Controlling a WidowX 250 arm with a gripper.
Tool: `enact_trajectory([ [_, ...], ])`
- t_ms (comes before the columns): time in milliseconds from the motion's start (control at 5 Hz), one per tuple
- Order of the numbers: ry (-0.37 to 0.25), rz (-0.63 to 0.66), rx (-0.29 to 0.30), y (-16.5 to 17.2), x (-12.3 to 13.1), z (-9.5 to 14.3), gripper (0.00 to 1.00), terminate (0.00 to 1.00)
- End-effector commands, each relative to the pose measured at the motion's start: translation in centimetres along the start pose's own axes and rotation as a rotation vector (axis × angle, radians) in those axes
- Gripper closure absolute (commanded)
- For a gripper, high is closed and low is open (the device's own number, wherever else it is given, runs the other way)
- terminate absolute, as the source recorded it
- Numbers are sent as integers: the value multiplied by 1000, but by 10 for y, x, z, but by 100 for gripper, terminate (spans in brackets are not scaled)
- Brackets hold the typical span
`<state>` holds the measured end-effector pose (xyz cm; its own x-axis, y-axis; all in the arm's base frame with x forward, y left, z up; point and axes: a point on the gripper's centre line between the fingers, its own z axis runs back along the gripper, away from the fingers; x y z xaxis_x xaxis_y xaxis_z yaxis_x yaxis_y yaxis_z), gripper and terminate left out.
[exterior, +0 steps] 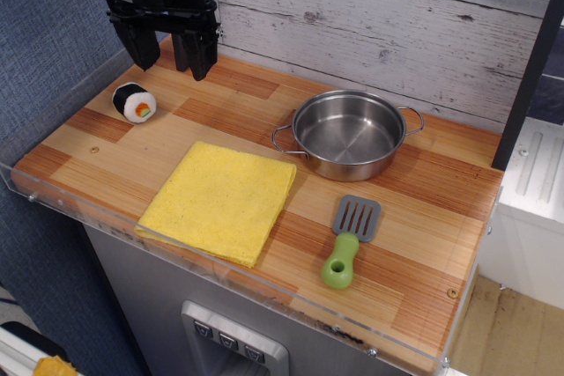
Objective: Place the back object into the silver pot.
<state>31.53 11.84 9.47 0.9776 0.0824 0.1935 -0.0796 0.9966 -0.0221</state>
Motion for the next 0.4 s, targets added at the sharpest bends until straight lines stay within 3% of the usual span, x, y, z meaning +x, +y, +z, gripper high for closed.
enact_trajectory([
  [0,0,0,0,0,0,0,0,0],
  [200,-10,-35,-63,20,5,2,0,0],
])
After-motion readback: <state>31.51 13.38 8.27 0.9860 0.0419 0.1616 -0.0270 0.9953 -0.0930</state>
